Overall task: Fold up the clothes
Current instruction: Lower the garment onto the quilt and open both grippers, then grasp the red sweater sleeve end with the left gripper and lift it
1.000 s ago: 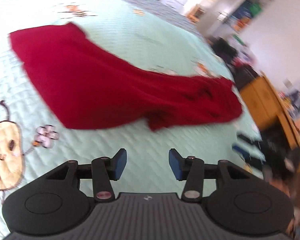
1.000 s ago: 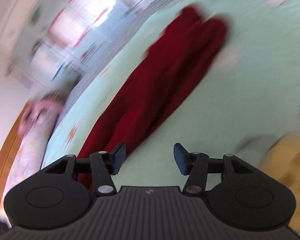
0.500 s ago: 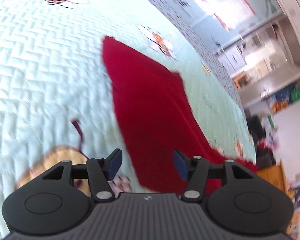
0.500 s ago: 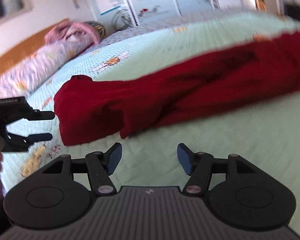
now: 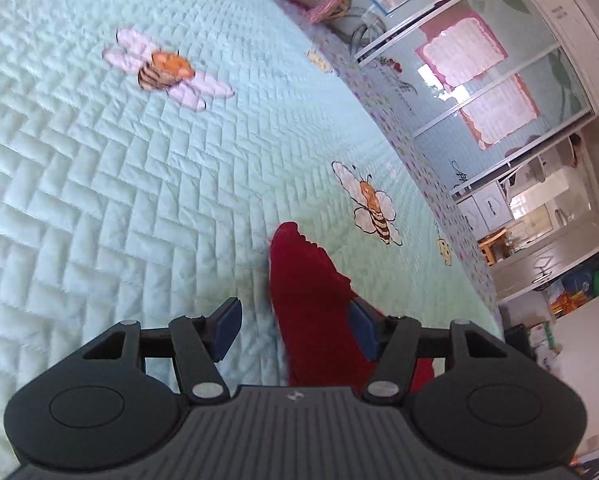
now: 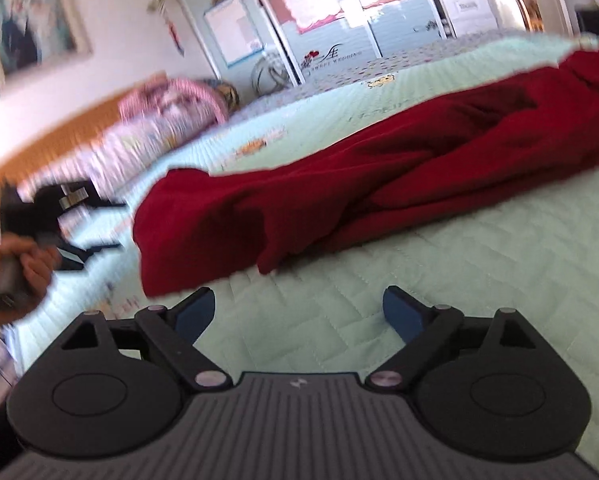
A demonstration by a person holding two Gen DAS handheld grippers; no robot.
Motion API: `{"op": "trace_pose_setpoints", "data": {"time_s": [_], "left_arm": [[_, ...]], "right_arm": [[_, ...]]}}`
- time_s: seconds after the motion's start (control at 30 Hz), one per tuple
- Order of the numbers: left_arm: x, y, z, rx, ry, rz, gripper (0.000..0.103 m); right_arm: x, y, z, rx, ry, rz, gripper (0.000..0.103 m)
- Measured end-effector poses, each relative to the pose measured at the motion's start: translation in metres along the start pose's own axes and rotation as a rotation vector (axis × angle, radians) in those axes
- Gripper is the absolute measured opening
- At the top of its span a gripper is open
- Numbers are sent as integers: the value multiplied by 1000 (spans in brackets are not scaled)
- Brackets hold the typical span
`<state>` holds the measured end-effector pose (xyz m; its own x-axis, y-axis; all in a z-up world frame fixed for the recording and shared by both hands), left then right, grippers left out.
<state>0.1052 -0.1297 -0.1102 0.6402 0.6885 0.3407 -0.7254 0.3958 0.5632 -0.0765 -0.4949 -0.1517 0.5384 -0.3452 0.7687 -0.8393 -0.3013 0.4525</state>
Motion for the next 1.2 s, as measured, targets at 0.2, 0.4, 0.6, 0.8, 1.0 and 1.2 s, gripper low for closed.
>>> {"op": "trace_pose_setpoints", "data": {"time_s": [0.2,0.4,0.6,0.8,1.0,1.2], "left_arm": [[19,-30,-2,22,46,-6,64],[15,-39,14,-28,-11,-69,9],[4,67,73,-171,-157,122,9],[26,92,185,-201,-376,317,9],[37,26,274,-141,-660,426,20],[55,-29,207,69,-543,284,53]], "right_arm": [[0,-3,-5,-18,28,-1,92],[-1,-1,-2,-4,10,6,92],[-1,-2,-1,5,0,12,92],[0,0,1,13,-10,18,92],[-2,1,2,14,-12,20,91],[0,3,4,20,-18,23,91]]}}
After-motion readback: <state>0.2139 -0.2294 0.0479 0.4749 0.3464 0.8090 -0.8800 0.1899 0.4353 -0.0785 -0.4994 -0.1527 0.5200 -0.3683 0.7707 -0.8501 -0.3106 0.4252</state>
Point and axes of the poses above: each gripper's, at about its wrist camera, not at the fingertips, and y roughly against the way its jaws point, z to its right, x to its top, the point moved 7 cm from there along -y, roughly the way its jaws point, and after that the axes turned 1 degree about -z, right-handed, at the moved point
